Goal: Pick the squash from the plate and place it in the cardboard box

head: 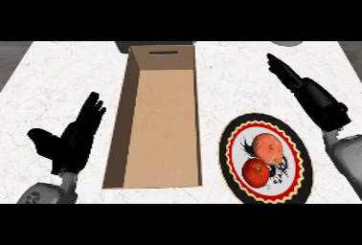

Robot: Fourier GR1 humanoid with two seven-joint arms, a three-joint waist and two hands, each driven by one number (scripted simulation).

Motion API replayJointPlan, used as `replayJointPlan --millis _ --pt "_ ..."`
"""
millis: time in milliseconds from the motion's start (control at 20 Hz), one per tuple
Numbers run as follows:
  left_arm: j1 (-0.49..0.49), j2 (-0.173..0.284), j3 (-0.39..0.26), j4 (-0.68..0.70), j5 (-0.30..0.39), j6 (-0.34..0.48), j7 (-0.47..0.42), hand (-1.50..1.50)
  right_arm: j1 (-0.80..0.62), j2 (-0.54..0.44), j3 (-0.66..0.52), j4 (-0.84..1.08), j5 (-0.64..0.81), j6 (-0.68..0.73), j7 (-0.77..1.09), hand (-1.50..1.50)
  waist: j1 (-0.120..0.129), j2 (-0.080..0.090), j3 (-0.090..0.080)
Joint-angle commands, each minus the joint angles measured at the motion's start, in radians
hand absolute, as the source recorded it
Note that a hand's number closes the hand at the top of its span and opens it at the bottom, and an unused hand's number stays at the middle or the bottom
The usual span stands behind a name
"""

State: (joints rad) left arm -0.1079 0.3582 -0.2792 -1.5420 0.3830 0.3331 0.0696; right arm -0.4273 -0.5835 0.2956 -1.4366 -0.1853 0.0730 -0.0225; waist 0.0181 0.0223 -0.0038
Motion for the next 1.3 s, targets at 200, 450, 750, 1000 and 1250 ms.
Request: replayJointPlan --millis 200,450,750,1000,1250 --pt "0.052 0.157 0.001 0.049 -0.185 0.016 -0.058 0.0 -0.041 0.203 -0.12 -0.016 -0.183 -0.013 -0.166 -1.5 0.008 -0.022 0.007" --pt "0.052 0.128 -0.033 0.04 -0.22 0.063 -0.012 0.0 0.11 0.232 -0.164 0.115 0.003 -0.309 -0.2 -1.5 -0.022 -0.019 0.008" --pt "0.116 0.136 -0.004 0.002 -0.255 0.032 -0.003 0.0 0.174 0.148 -0.253 0.185 -0.039 -0.086 -0.417 -1.5 -0.015 -0.023 0.004" --pt "0.092 0.13 -0.002 0.004 -0.249 0.041 0.004 0.0 0.113 -0.052 -0.107 0.11 0.197 -0.087 -0.238 -1.5 -0.019 -0.027 0.001" --pt "0.062 0.154 0.032 0.035 -0.242 0.016 0.004 0.0 0.093 -0.233 -0.021 0.08 0.289 0.105 -0.137 -1.5 -0.025 -0.024 0.0"
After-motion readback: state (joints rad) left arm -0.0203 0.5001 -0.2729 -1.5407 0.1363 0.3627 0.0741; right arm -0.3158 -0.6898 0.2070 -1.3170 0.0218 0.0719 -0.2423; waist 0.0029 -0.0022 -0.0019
